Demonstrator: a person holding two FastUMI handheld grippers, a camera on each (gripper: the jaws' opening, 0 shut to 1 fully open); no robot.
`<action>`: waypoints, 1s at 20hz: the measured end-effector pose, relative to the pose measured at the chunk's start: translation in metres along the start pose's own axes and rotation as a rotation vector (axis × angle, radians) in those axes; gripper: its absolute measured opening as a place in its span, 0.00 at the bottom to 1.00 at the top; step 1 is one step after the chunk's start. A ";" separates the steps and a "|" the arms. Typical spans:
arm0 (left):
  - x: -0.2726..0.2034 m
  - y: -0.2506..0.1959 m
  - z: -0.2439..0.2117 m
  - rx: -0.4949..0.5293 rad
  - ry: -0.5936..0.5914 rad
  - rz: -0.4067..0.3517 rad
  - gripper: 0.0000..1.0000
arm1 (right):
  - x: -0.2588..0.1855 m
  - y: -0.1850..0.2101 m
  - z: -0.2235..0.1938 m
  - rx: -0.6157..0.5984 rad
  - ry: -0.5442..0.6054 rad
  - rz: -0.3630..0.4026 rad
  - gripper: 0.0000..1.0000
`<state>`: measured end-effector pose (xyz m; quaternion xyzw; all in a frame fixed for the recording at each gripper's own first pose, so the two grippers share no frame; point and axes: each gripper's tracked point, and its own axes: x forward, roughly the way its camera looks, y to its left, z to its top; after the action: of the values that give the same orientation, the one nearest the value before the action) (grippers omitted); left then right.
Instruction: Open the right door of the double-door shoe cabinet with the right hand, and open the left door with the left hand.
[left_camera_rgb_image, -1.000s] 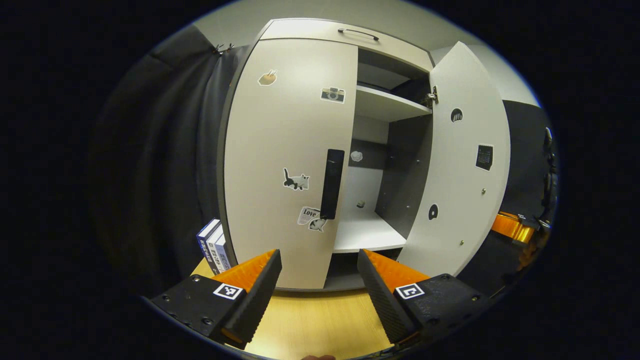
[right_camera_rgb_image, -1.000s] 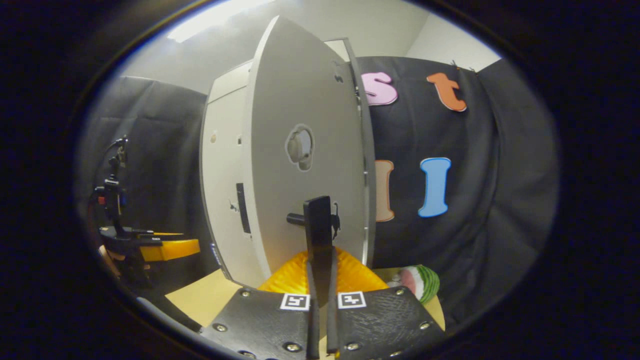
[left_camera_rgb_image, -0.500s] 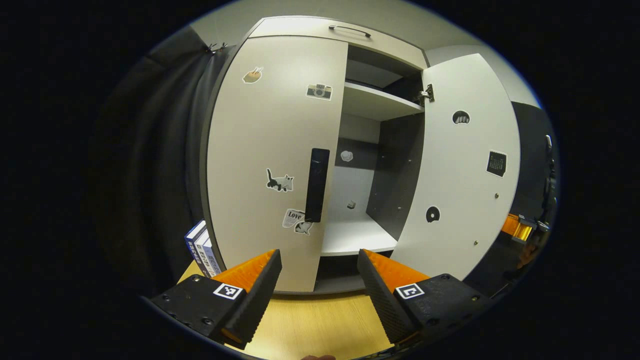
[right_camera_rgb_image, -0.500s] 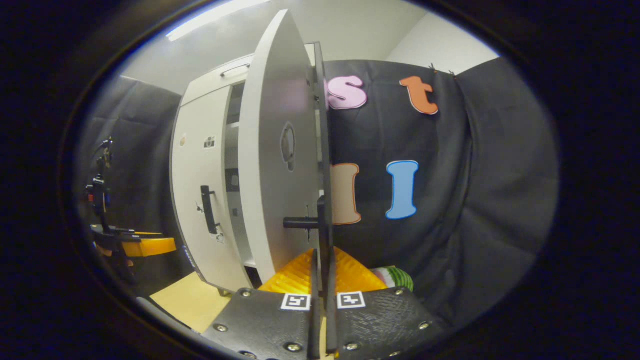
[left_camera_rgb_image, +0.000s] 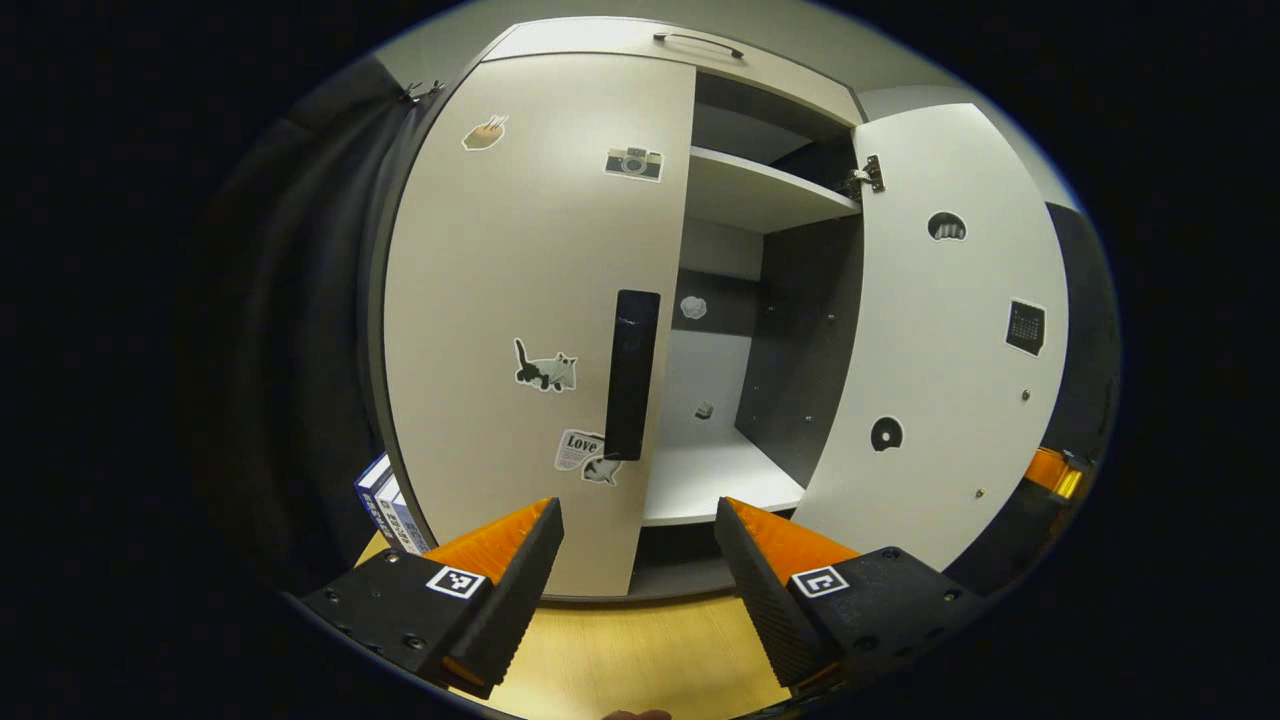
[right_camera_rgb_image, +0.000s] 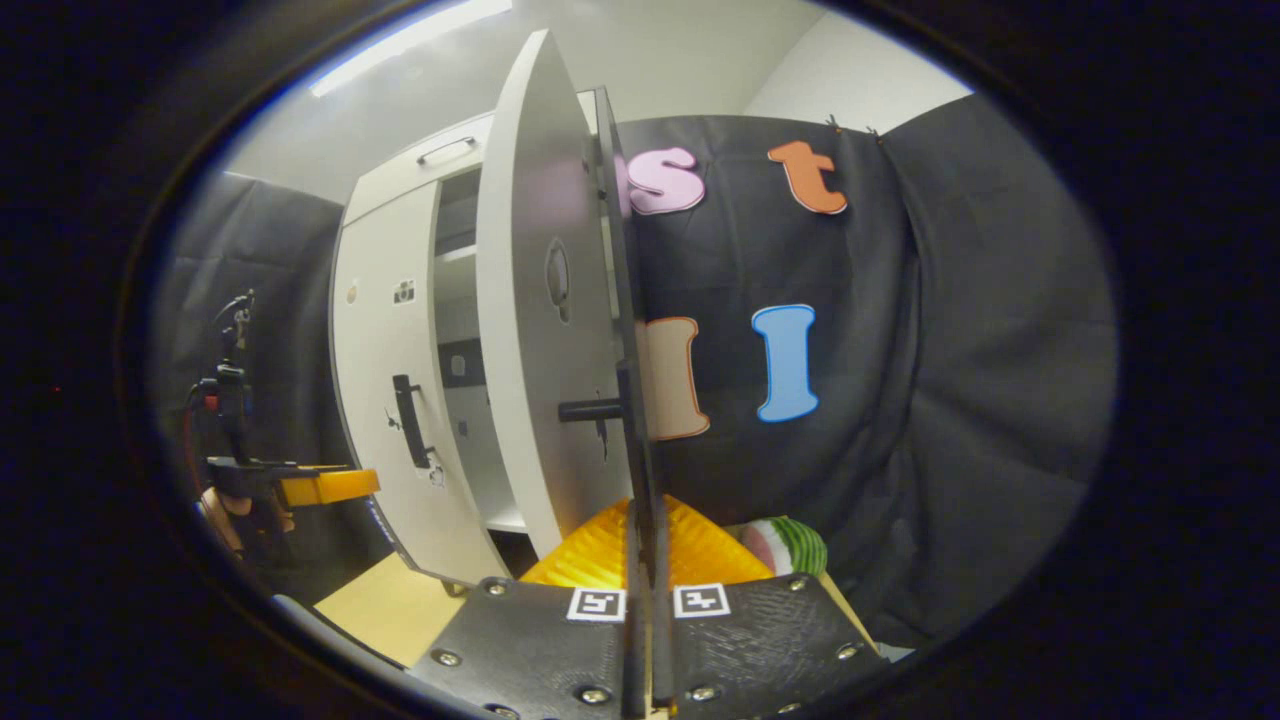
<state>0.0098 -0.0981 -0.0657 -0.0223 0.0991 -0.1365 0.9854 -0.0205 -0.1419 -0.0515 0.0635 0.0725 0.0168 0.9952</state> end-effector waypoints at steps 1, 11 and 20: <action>0.005 0.003 0.002 0.003 -0.002 0.004 0.95 | -0.002 0.000 0.002 0.001 -0.003 -0.003 0.03; 0.055 0.024 0.027 0.028 -0.036 0.020 0.95 | -0.037 -0.021 0.015 -0.025 -0.061 -0.133 0.03; 0.092 0.024 0.048 0.087 -0.090 0.053 0.95 | -0.064 -0.052 0.011 -0.023 -0.065 -0.268 0.03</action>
<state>0.1127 -0.0995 -0.0378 0.0168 0.0493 -0.1136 0.9922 -0.0808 -0.1970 -0.0386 0.0425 0.0480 -0.1178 0.9910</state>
